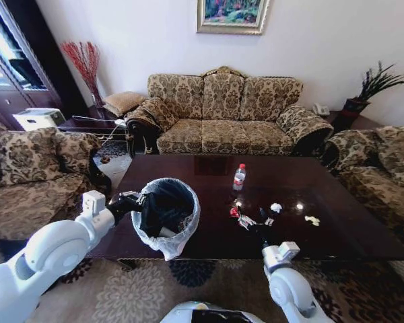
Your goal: Move to the front of the table and place the trash on the table into the trash bin.
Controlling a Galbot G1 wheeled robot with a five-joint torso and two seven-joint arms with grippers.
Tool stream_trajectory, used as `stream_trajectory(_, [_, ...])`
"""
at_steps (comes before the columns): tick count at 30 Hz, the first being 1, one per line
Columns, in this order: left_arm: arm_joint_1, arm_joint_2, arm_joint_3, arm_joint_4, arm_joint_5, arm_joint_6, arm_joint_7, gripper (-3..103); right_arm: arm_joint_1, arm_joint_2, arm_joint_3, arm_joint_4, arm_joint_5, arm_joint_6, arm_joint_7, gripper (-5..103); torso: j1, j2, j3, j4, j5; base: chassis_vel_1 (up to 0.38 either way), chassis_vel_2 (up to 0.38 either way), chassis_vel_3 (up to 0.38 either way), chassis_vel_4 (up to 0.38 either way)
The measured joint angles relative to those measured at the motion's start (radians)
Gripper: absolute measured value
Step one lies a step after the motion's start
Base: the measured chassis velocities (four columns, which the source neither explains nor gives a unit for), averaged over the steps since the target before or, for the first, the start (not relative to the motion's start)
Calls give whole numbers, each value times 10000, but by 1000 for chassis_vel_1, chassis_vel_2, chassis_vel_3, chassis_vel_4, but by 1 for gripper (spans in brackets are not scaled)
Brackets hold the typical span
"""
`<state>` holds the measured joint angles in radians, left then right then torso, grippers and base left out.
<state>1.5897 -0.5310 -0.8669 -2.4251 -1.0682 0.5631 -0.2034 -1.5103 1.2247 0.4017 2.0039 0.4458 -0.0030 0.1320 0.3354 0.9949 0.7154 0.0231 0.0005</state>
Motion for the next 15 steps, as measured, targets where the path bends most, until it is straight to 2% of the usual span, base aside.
stream_trajectory(4, [-2,117,15,39,-6,-10,22,3,585,69,-96,-1515,-167,62,-340,100,1,0,0,-3,7,-120,-145,115,122])
stream_trajectory(6, [0,130,20,44,-6,-11,22,3,658,82,-131,-1707,-182,53,-390,100,1,0,0,-3,4,-59,-53,65,72])
stream_trajectory(10, [10,205,59,111,-10,-12,14,3,970,127,-349,-2456,-178,-70,-787,100,1,0,0,6,-17,26,23,-16,-6])
stream_trajectory(15, [7,262,79,154,-25,-12,9,3,1229,180,-485,-2893,-187,-169,-1305,100,1,0,0,6,-12,45,39,-20,-11])
